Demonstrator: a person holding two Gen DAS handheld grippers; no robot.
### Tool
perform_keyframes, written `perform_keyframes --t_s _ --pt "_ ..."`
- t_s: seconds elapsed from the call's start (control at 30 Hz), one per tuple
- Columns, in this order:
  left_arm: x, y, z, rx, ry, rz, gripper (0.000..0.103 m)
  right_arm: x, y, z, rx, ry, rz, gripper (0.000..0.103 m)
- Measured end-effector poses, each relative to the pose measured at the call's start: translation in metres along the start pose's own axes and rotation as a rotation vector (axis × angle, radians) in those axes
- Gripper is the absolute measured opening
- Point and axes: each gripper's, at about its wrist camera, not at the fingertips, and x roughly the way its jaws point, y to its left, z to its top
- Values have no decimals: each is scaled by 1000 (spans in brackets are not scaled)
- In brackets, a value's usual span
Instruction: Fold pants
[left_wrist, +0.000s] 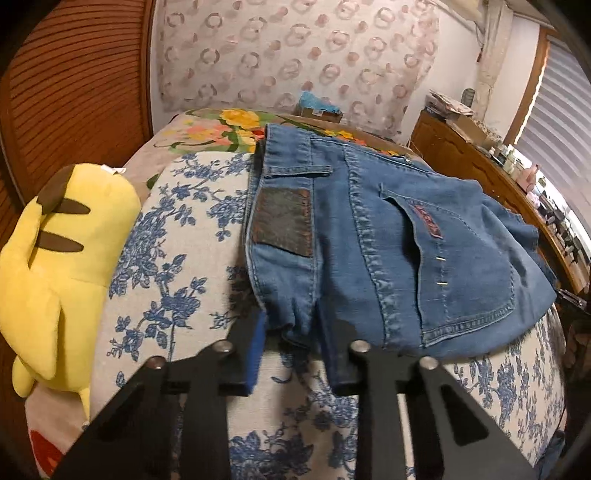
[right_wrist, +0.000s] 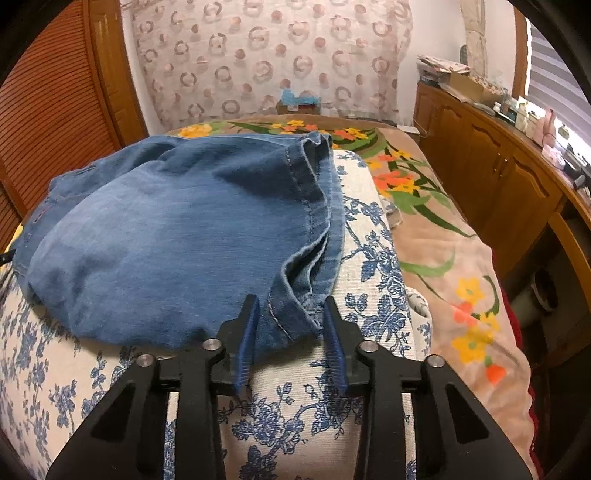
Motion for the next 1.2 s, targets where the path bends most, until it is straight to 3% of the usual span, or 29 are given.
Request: perform_keyframes --t_s 0.2,0.47,0.6,0.77,1.07,1.2 --pt "-29 -12 13 32 -89 16 14 -9 5 12 -21 -26 5 13" --pt "-79 -29 27 93 -200 19 12 -53 10 45 -59 -149 -35 13" --pt "-104 -28 20 109 -236 28 12 -75 17 44 -72 -182 -26 13" --pt "-128 -19 0 91 -252 33 12 -98 24 22 -79 -189 -8 13" --pt "-185 -11 -66 59 -271 19 12 -156 38 -36 -100 -205 34 13" --pt "-197 -11 -96 67 -236 23 12 -184 41 -61 -101 -210 71 13"
